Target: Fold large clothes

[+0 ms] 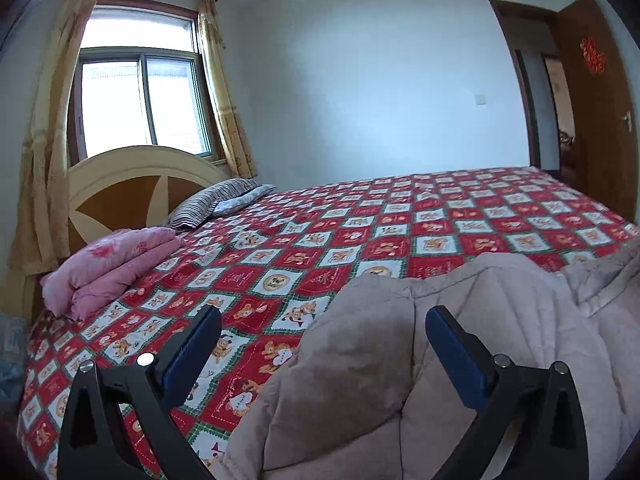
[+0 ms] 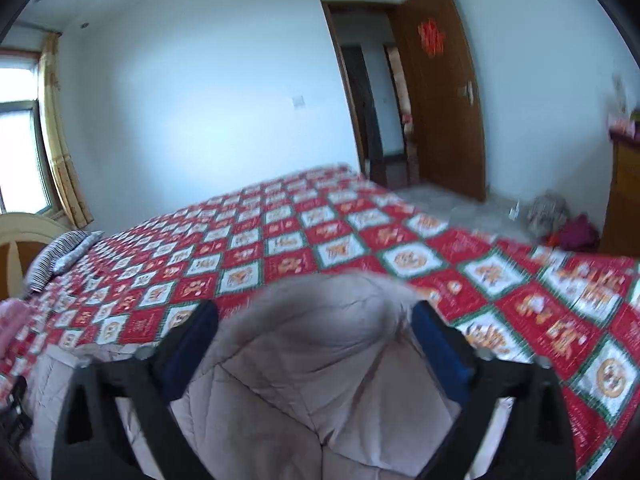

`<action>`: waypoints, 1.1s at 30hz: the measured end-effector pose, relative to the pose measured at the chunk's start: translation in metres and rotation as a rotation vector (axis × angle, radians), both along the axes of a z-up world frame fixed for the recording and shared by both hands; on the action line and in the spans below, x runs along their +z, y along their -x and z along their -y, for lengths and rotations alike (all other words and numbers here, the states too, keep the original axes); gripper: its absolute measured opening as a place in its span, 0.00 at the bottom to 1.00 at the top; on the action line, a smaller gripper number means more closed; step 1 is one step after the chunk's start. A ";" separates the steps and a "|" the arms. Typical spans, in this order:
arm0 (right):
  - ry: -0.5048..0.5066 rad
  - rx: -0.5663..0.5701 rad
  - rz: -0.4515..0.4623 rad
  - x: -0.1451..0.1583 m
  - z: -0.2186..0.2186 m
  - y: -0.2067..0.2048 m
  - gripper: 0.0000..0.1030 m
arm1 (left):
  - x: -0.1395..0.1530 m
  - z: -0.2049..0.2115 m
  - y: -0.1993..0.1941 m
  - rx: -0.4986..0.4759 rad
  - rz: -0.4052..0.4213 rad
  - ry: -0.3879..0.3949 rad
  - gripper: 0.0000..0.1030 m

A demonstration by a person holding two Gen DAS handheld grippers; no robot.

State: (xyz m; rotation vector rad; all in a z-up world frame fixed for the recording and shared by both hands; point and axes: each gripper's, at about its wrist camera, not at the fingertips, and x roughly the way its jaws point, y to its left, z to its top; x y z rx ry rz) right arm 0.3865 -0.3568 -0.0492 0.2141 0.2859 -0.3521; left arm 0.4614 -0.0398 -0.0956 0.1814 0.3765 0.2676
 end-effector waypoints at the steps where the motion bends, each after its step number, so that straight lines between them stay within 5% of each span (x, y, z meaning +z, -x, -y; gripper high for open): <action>1: 0.021 0.026 0.009 -0.001 -0.009 0.002 0.98 | -0.003 0.002 -0.006 0.020 -0.008 -0.016 0.99; 4: 0.069 0.166 -0.015 -0.006 -0.046 0.004 0.98 | -0.013 0.006 -0.024 0.061 -0.049 -0.041 0.99; 8: 0.316 0.345 -0.040 -0.025 -0.114 0.014 0.98 | -0.028 -0.003 -0.051 0.131 -0.140 -0.025 0.99; 11: 0.435 0.342 -0.092 -0.045 -0.128 0.000 0.98 | -0.039 -0.019 -0.072 0.170 -0.224 0.043 0.99; 18: 0.114 0.201 -0.280 -0.063 -0.053 -0.059 0.98 | -0.038 -0.015 -0.077 0.147 -0.258 0.071 0.99; 20: 0.105 0.202 -0.303 -0.068 -0.053 -0.061 0.98 | -0.026 -0.005 -0.065 0.112 -0.193 0.059 0.99; 24: 0.088 0.198 -0.352 -0.075 -0.052 -0.068 1.00 | -0.017 0.033 -0.051 0.022 -0.097 -0.091 0.99; 28: 0.029 0.203 -0.386 -0.081 -0.043 -0.075 1.00 | -0.038 0.053 -0.067 -0.016 -0.156 -0.180 0.99; 33: 0.017 0.198 -0.429 -0.086 -0.043 -0.081 1.00 | -0.061 0.048 -0.088 -0.035 -0.261 -0.143 0.99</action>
